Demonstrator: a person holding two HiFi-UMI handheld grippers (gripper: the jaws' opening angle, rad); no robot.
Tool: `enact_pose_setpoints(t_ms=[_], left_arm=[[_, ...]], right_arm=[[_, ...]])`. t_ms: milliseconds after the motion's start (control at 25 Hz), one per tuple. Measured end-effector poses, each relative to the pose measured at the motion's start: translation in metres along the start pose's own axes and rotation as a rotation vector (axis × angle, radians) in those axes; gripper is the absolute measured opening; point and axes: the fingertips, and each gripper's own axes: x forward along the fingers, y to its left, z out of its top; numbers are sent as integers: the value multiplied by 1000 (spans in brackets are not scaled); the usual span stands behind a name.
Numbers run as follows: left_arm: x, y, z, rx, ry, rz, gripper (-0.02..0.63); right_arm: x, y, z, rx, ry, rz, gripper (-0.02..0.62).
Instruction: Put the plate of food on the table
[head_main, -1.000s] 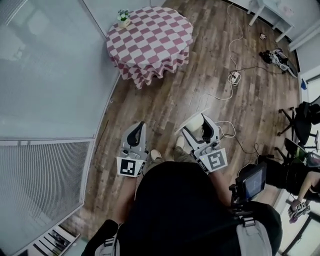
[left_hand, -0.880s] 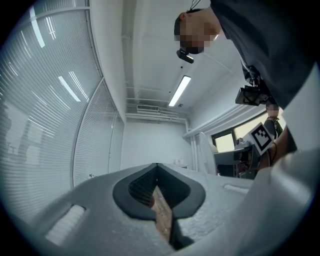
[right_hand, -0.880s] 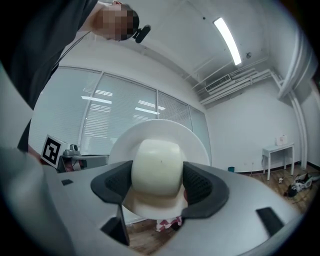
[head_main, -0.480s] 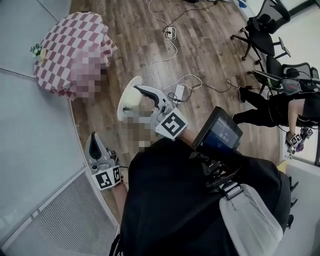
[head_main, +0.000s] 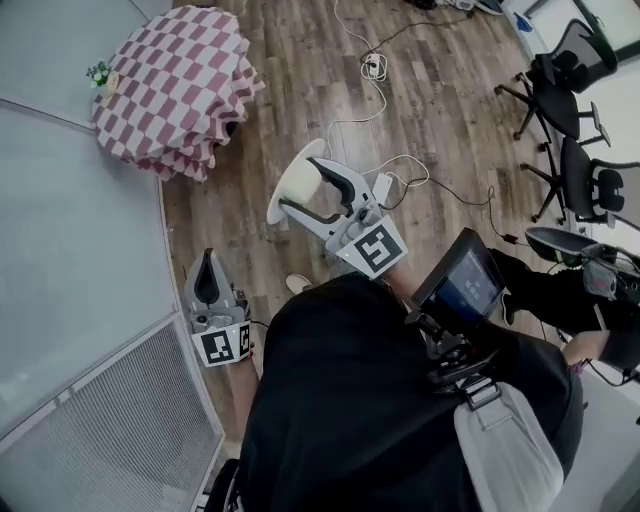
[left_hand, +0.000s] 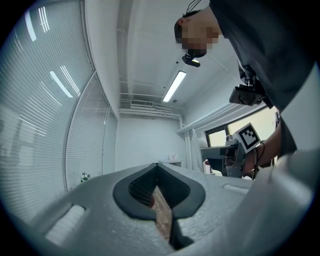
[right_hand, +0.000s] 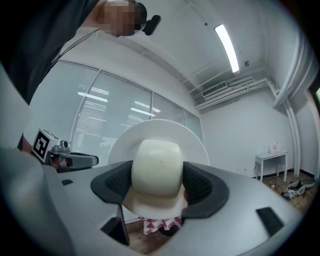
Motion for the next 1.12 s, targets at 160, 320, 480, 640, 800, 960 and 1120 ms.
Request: enact_pose_setpoints(t_ms=[160, 320, 480, 640, 800, 960, 1120], left_arm=[[33, -7, 6, 26, 26, 10, -6], [59, -16, 5, 48, 33, 16, -6], [82, -27, -1, 49, 34, 30, -6], [96, -27, -4, 40, 33, 43, -6], [105, -19, -19, 12, 70, 49, -6], [119, -5, -31, 1, 94, 44, -6], [143, 21, -36, -9, 70, 30, -6]], right_arm=[[10, -34, 4, -3, 8, 18, 314], [15, -59, 1, -3, -3, 30, 314], [9, -83, -8, -9, 12, 39, 314], [13, -98, -18, -15, 39, 41, 314], [24, -105, -31, -4, 71, 29, 314], [42, -110, -36, -3, 81, 34, 314], [72, -115, -35, -13, 75, 21, 314]])
